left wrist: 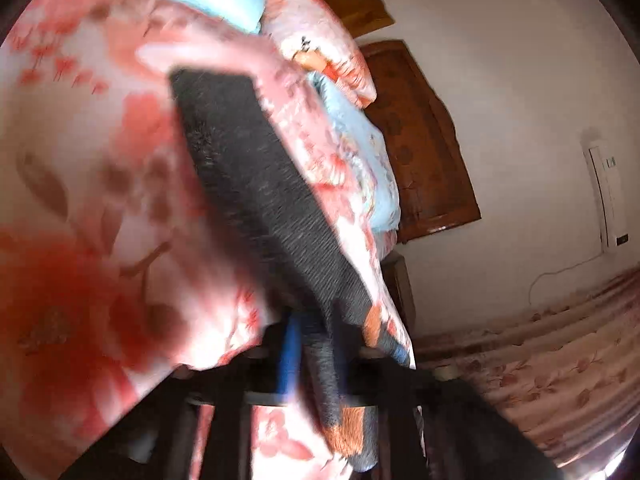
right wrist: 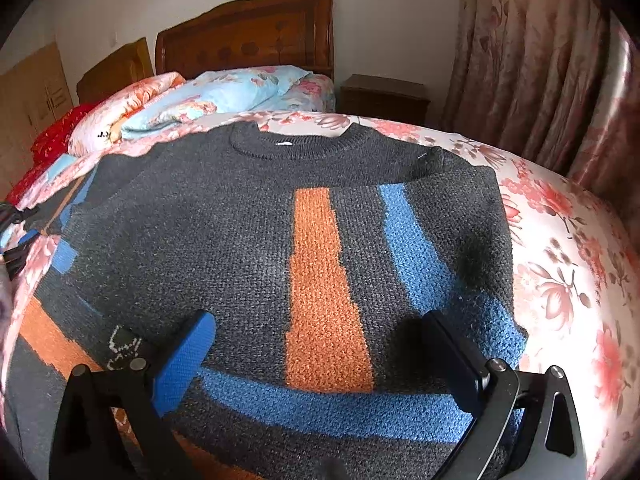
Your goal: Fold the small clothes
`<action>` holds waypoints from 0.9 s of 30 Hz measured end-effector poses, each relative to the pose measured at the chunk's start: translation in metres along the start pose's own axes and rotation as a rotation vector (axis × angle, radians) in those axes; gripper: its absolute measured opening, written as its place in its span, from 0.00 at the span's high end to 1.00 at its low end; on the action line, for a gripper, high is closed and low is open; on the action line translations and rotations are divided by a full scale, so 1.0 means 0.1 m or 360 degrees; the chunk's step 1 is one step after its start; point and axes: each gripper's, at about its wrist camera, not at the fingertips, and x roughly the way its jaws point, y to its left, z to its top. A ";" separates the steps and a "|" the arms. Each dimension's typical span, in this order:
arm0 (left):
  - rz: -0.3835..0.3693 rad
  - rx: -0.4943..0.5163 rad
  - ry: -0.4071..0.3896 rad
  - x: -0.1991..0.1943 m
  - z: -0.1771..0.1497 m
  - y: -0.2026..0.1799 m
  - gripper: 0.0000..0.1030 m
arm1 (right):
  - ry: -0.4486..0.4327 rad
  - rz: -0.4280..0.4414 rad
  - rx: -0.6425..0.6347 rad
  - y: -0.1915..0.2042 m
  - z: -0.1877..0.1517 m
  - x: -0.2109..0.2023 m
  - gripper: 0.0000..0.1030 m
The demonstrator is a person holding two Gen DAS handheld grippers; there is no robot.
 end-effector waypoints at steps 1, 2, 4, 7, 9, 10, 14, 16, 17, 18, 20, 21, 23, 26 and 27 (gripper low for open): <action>-0.0021 0.0033 -0.0032 -0.05 -0.02 -0.09 0.91 | -0.0023 0.0008 0.0016 -0.02 -0.01 -0.03 0.00; -0.0051 0.0097 -0.0076 -0.12 -0.06 -0.23 0.91 | -0.0054 0.0015 0.0036 -0.04 -0.01 -0.06 0.00; -0.0129 0.0264 -0.0110 -0.23 -0.19 -0.59 0.91 | -0.0127 0.0038 0.0088 -0.10 -0.03 -0.14 0.00; -0.0330 0.0706 -0.0077 -0.40 -0.60 -1.37 0.91 | -0.0271 0.0120 0.0234 -0.29 -0.08 -0.30 0.00; -0.0501 0.1046 0.0007 -0.49 -1.09 -1.88 0.91 | -0.0362 0.0179 0.0349 -0.43 -0.12 -0.39 0.00; -0.0571 0.1202 0.0073 -0.50 -1.37 -2.07 0.91 | -0.0415 0.0198 0.0408 -0.50 -0.13 -0.43 0.00; -0.0645 0.1605 0.0509 -0.20 -2.49 -2.33 0.84 | -0.0529 0.0191 0.0521 -0.61 -0.16 -0.56 0.00; -0.0506 0.1755 0.0755 0.07 -2.98 -2.18 0.81 | -0.0562 0.0183 0.0539 -0.62 -0.16 -0.59 0.00; -0.0402 0.1827 0.0866 0.19 -3.20 -2.05 0.81 | -0.0575 0.0178 0.0548 -0.63 -0.16 -0.61 0.00; -0.0311 0.1879 0.0943 0.28 -3.34 -1.93 0.81 | -0.0587 0.0174 0.0560 -0.64 -0.17 -0.62 0.00; -0.0227 0.1960 0.0971 0.33 -3.46 -1.76 0.81 | -0.0601 0.0182 0.0579 -0.66 -0.18 -0.64 0.00; -0.0269 0.2005 0.0929 0.25 -3.44 -1.75 0.79 | -0.0603 0.0187 0.0583 -0.66 -0.18 -0.64 0.00; -0.0239 0.2035 0.0906 0.10 -3.40 -1.76 0.79 | -0.0599 0.0193 0.0579 -0.66 -0.18 -0.64 0.00; -0.0272 0.1934 0.0763 -0.06 -3.06 -1.77 0.78 | -0.0596 0.0200 0.0567 -0.64 -0.18 -0.64 0.00; -0.0265 0.1880 0.0718 -0.05 -2.91 -1.74 0.77 | -0.0598 0.0203 0.0568 -0.64 -0.20 -0.65 0.00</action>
